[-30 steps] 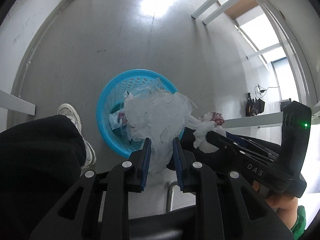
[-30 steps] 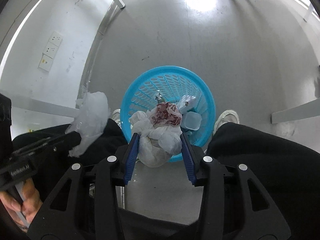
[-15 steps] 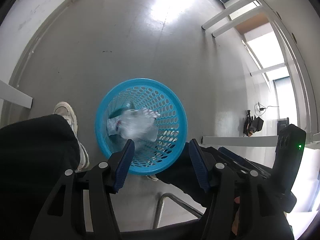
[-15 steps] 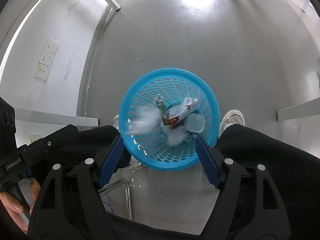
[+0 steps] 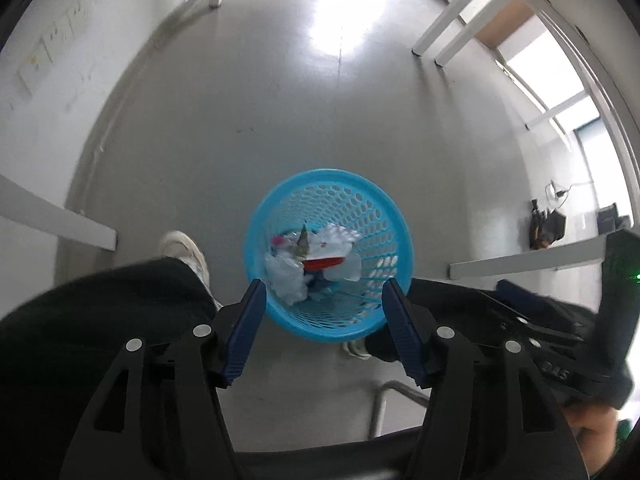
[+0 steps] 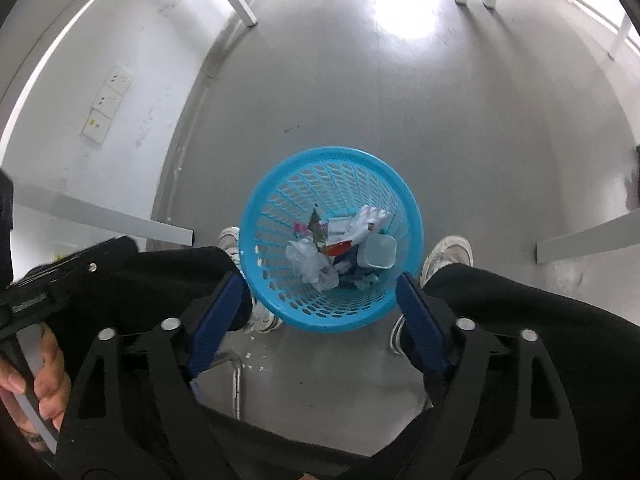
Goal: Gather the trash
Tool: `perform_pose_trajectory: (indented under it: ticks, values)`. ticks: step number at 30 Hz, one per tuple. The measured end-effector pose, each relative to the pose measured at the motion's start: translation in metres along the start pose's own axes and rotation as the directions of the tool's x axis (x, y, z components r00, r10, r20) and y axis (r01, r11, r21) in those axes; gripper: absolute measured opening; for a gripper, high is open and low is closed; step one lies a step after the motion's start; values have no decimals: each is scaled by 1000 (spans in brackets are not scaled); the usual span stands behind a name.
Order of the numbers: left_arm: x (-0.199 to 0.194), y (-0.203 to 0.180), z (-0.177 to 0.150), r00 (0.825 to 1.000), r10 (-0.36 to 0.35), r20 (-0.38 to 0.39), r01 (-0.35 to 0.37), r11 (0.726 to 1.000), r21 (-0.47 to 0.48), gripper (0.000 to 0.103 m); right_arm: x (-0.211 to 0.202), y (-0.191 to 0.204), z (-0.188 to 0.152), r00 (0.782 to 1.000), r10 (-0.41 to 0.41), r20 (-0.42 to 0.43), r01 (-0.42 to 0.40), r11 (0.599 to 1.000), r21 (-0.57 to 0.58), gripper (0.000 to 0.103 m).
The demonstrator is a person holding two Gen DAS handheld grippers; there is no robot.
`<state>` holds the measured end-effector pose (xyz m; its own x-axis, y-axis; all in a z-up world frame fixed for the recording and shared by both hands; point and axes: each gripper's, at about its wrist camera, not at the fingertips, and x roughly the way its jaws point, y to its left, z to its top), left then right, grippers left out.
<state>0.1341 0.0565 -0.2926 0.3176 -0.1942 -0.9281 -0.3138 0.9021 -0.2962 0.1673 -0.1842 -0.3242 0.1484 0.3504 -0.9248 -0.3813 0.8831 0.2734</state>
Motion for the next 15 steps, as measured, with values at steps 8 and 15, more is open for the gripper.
perform_pose_trajectory:
  ticks: [8,15]
  values:
    - [-27,-5,-14,1000,5,16,-5,999,34,70,-36,9,-19,998,-38,43,40,998,-56,86]
    - [-47,-16,-38,998,1,56,-8,991,135,95,-69,20,-41,993,-63,96,75,989,-130,92]
